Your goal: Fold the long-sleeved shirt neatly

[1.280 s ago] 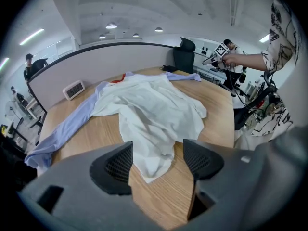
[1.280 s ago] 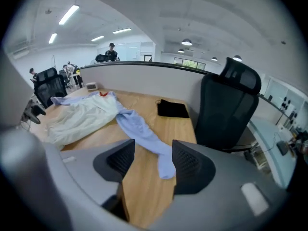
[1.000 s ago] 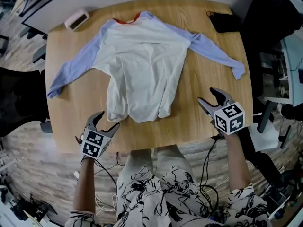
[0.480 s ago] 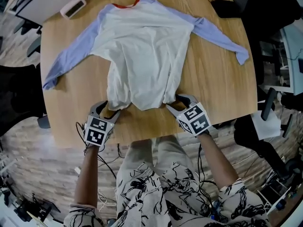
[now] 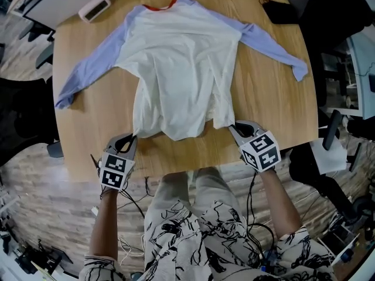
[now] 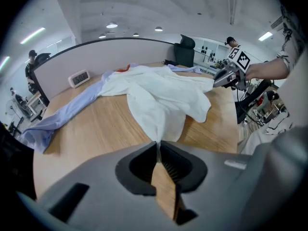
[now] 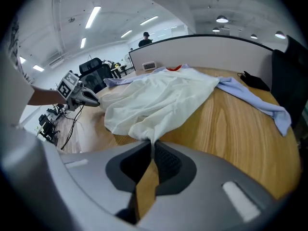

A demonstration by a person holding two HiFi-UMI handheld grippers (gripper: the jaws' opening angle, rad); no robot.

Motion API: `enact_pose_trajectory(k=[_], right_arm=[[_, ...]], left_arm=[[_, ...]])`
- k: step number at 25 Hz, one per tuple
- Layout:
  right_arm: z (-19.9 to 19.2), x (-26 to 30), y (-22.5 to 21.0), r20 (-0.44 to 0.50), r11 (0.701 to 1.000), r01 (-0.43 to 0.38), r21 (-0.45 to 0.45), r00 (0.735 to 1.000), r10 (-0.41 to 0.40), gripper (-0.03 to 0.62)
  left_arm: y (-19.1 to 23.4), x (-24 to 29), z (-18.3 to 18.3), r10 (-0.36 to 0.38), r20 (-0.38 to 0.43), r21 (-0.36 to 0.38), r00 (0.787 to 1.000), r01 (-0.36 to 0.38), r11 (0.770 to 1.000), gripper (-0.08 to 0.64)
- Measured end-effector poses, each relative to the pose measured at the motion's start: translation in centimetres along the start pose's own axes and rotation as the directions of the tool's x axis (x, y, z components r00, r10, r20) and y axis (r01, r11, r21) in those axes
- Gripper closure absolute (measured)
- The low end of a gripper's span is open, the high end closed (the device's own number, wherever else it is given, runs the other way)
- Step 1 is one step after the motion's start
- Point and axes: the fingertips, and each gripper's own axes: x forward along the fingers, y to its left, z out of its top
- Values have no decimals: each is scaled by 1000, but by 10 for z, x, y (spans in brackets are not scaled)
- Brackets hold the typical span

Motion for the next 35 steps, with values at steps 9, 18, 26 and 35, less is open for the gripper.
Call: enact_pose_trajectory(k=[9,18,26,35], right_arm=[[-46,-75,-5,-49,986,-88,142,994,96,565],[-109,-65,5,28,916,-165,365,986,166,561],[-139,-76,7,16,966,12,257,1000,-17,380],[-117,-38,31,-53,957,88,-275,993,-107,398]], left_arm=[[-27,-55,-42,-82,-29,-82,996,79,993,530],[-73,-56,-94,-165,11,-375,986,157,913,526],[-73,-74,-115,-37,6,-236,999,37,971,393],[-104,-36,-105,4,-102,326,995,29,945,379]])
